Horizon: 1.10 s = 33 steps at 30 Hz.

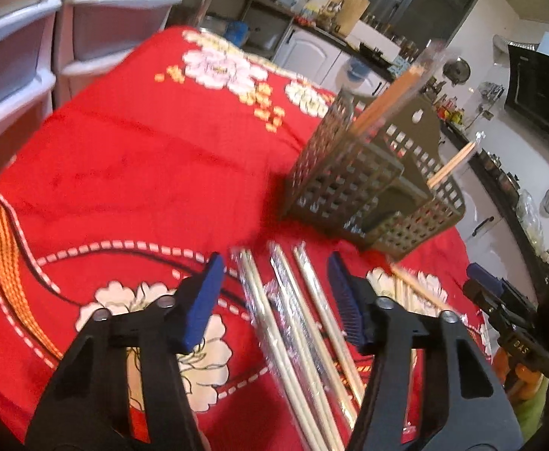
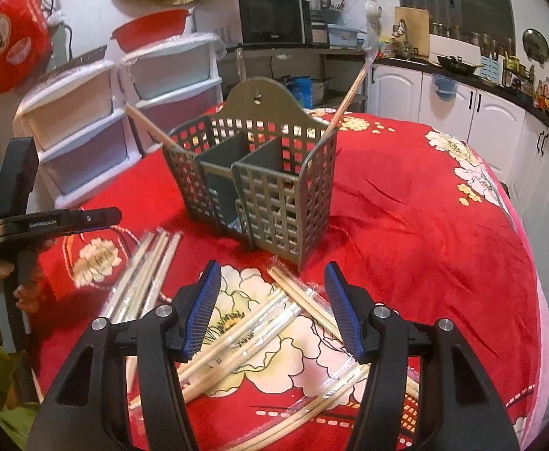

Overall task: Organize utensils
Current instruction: 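Close the left gripper on a wrapped chopstick while the right gripper grasps another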

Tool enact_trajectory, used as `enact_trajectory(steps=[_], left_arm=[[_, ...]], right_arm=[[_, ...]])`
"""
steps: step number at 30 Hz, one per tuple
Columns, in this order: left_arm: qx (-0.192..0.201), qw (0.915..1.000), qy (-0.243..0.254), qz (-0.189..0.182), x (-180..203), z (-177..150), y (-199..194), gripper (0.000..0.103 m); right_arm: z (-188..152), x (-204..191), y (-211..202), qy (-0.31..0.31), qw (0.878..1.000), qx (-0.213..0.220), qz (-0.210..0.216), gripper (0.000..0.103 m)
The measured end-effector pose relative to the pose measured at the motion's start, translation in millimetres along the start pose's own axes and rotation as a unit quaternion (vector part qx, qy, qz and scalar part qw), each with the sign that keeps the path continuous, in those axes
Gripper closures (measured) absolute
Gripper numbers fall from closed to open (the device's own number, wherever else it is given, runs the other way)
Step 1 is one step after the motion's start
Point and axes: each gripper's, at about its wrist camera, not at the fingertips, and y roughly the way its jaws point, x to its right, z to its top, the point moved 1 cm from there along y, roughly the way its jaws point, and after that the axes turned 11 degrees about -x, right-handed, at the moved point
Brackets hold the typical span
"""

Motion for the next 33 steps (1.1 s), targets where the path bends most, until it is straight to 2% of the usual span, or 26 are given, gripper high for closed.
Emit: enact_trajectory(steps=[4,9,13,16,23,28,33], left_arm=[[-0.028,0.9996,-0.005,-0.004,-3,-6,13,0.072],[-0.051,0.9986,-0.013,0.005,-7,-7,25,0.078],[-0.064,0.9976,-0.024,0.013,-14,-4,34,0.083],[-0.066,0.9974,-0.026,0.015,-15,1,36,0.084],[-0.072,0.9969,-0.021,0.024,-10,10,45,0.084],[-0.078,0.9964,-0.020,0.026,-9,17,52,0.085],[-0.078,0.9961,-0.021,0.036,-9,23,58,0.092]], right_arm=[[-2,-1,15,-0.022,0.999,-0.017,-0.016,0.048],[2,-2,43,-0.048,0.997,-0.047,-0.029,0.049],[5,-8,61,-0.077,0.994,-0.060,-0.045,0.054],[7,-11,74,-0.090,0.992,-0.070,-0.055,0.059],[8,-13,95,-0.102,0.988,-0.091,-0.067,0.063],[8,-11,101,-0.096,0.989,-0.094,-0.065,0.075],[10,-4,99,-0.083,0.991,-0.086,-0.060,0.084]])
